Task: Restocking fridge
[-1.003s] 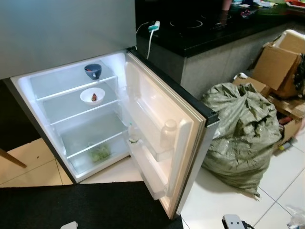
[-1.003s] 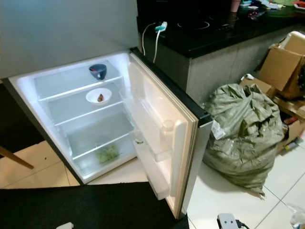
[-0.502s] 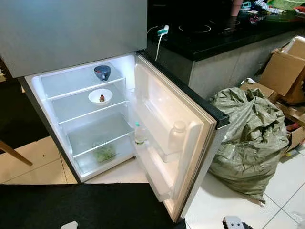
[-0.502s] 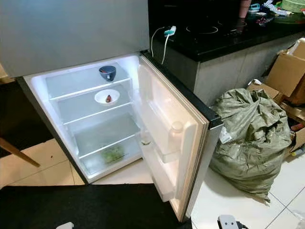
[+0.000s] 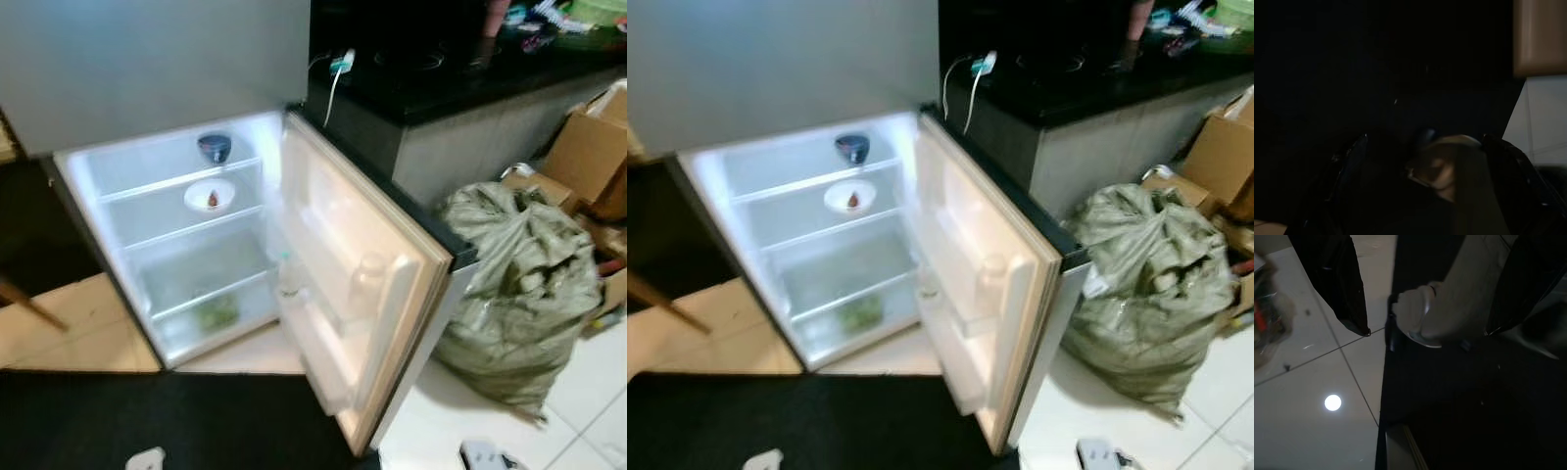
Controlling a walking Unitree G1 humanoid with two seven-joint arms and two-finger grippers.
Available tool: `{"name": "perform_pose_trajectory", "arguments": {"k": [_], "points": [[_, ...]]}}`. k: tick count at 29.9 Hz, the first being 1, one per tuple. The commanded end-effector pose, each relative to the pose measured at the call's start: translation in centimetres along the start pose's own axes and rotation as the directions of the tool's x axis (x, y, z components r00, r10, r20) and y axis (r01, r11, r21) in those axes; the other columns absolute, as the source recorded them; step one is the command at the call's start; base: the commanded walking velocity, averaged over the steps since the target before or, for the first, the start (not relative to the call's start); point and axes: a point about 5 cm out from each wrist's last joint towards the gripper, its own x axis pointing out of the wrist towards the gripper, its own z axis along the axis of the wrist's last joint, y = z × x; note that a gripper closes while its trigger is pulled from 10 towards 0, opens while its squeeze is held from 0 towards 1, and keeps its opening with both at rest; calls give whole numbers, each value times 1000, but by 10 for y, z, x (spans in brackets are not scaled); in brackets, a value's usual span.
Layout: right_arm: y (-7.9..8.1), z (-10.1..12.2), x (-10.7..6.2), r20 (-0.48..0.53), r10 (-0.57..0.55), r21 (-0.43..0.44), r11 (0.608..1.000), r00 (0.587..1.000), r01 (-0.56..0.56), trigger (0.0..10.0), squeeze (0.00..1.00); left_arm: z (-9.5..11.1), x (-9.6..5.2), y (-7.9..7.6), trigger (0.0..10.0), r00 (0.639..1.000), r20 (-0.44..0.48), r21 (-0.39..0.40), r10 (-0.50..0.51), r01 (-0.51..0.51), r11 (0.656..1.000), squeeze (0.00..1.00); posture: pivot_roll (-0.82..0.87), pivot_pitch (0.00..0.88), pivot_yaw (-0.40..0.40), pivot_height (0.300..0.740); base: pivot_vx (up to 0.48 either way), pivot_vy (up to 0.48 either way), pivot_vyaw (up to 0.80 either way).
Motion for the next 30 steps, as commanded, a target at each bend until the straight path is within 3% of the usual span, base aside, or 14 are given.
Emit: {"name": "perform_pose_trajectory", "arguments": {"k": [1, 7, 13, 17, 21, 26, 30], "points": [[8, 1, 3, 11, 19, 7, 1000, 1000, -19, 10000, 0, -6, -3, 8, 10000, 999, -22, 10, 25, -25, 1000, 0, -49, 28, -4, 740, 0, 0, 763], [8, 1, 3, 13, 17, 4, 1000, 1000, -17, 10000, 0, -7, -3, 7, 10000, 999, -24, 10, 21, -21, 1000, 0, -47, 27, -4, 740, 0, 0, 754], [2, 2, 3, 13, -50, 12, 999, 999, 50, 10000, 0, -6, -3, 8, 10000, 999, -25, 15, 23, -22, 1000, 0, -49, 24, -2, 740, 0, 0, 0], [-9, 4, 0, -2, -138, -13, 990, 990, 138, 10000, 0, -5, -3, 8, 10000, 1000, -22, 18, 18, -18, 1000, 0, -49, 23, -3, 740, 0, 0, 0], [-23, 5, -5, -4, -228, 13, 974, 974, 228, 10000, 0, -5, -3, 7, 10000, 1000, -23, 17, 16, -15, 1000, 0, -49, 22, -3, 740, 0, 0, 0], [-41, 4, -13, -38, -357, -29, 934, 933, 356, 10000, 0, -5, -3, 6, 10000, 1000, -23, 18, 10, -10, 1000, 0, -50, 23, -2, 740, 0, 0, 0], [-68, 24, -25, 41, -508, 130, 857, 861, 499, 10000, 0, -5, -3, 6, 10000, 1000, -19, 10, 6, -6, 1000, 0, -48, 29, 2, 740, 0, 0, 0]]}}
